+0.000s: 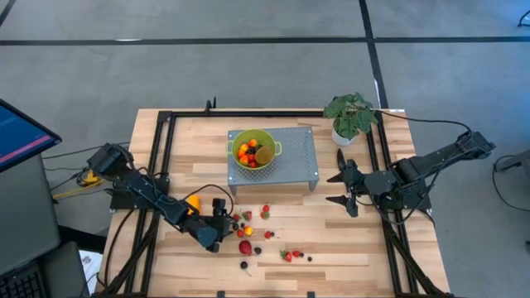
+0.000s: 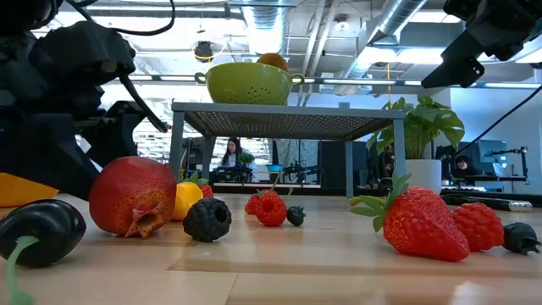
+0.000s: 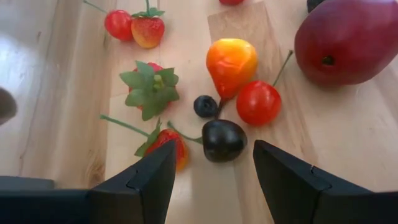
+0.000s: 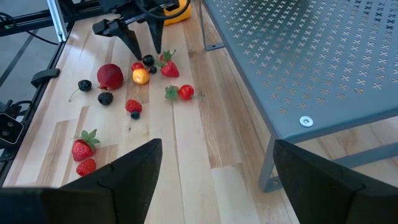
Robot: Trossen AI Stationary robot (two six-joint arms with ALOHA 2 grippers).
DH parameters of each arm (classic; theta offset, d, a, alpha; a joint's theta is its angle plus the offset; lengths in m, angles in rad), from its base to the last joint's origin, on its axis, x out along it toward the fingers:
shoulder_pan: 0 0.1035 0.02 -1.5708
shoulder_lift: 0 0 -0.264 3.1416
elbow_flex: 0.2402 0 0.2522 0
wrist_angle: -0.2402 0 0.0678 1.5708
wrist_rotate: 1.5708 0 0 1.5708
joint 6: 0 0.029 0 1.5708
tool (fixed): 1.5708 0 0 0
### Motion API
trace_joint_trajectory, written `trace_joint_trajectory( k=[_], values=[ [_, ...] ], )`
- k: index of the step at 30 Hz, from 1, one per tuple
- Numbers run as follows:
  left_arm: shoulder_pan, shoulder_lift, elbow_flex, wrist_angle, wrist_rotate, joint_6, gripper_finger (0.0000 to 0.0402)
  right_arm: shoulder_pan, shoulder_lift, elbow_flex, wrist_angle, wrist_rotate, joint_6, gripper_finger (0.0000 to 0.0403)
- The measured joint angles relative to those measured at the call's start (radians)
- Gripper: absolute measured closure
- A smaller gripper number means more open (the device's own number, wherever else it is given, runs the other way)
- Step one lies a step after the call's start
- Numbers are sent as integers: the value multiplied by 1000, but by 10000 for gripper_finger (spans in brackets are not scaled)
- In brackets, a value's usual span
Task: Pick & Place Fruit
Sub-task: Put the black cherry into the green strainer bowl on the shelf
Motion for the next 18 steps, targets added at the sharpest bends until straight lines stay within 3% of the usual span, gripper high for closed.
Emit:
trace_joint_trajectory(
  k=[11, 18],
  values=[
    [5, 5, 0, 28, 24, 2, 196, 0, 0, 0, 0, 0, 0, 101],
    [5, 82, 4, 99, 45, 4, 203, 0, 0, 0, 0, 0, 0, 101]
  ],
)
